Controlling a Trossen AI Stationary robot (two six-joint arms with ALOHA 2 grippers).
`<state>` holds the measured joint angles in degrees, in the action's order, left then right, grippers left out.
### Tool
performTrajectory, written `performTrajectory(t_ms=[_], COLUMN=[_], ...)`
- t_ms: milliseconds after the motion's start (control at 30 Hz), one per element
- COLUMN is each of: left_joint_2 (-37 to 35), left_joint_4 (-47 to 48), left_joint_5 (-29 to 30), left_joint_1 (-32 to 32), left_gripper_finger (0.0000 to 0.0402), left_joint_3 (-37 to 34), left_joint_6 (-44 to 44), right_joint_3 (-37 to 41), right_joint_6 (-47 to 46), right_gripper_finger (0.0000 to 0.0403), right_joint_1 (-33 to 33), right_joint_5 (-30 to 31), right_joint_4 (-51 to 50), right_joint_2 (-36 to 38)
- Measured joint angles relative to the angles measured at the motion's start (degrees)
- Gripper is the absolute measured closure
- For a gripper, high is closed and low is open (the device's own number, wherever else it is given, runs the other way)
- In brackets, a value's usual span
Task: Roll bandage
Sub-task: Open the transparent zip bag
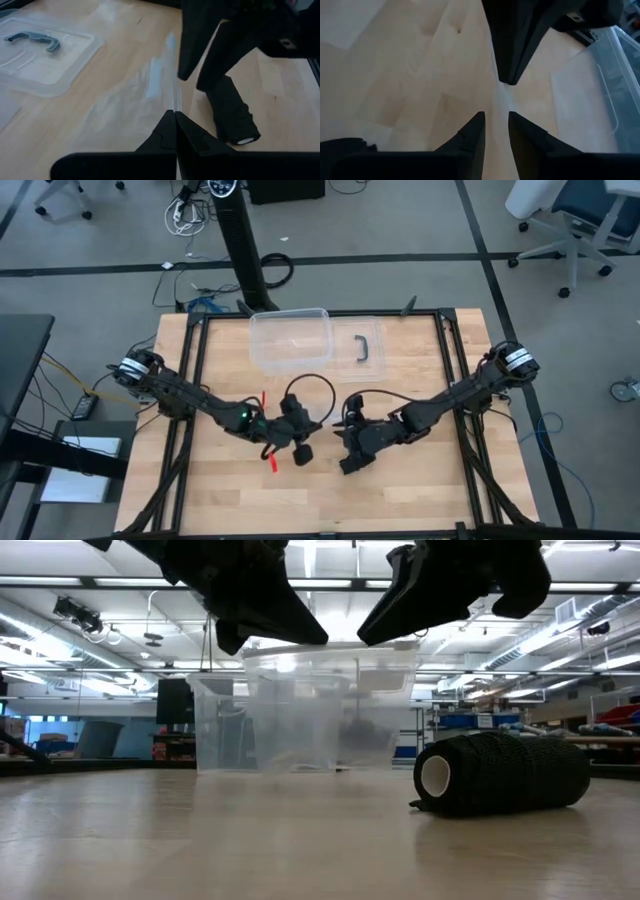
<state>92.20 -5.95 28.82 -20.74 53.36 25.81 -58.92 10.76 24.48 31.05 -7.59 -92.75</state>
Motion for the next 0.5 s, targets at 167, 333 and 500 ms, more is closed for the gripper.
performTrajectory(t_ms=[167, 333, 500], left_joint_2=[0.0, 0.0, 0.0], left_joint_4=[-1.09, -1.1, -2.31], left_joint_5=[-0.23, -0.29, -0.44], left_joint_1=[0.5, 0.51, 0.51], left_gripper_finger=[0.0402, 0.0402, 0.0402], left_joint_3=[0.0, 0.0, 0.0], left_joint_6=[-0.95, -1.11, -1.58], right_joint_3=[0.0, 0.0, 0.02], right_joint_6=[-0.07, -0.27, 0.18], right_gripper_finger=[0.0323, 0.0329, 0.036], right_joint_1=[-1.26, -2.25, -2.76], right_joint_5=[-0.02, -1.09, -3.45], right_joint_4=[-1.57, -2.63, -1.98], right_joint_2=[0.0, 0.0, 0.0])
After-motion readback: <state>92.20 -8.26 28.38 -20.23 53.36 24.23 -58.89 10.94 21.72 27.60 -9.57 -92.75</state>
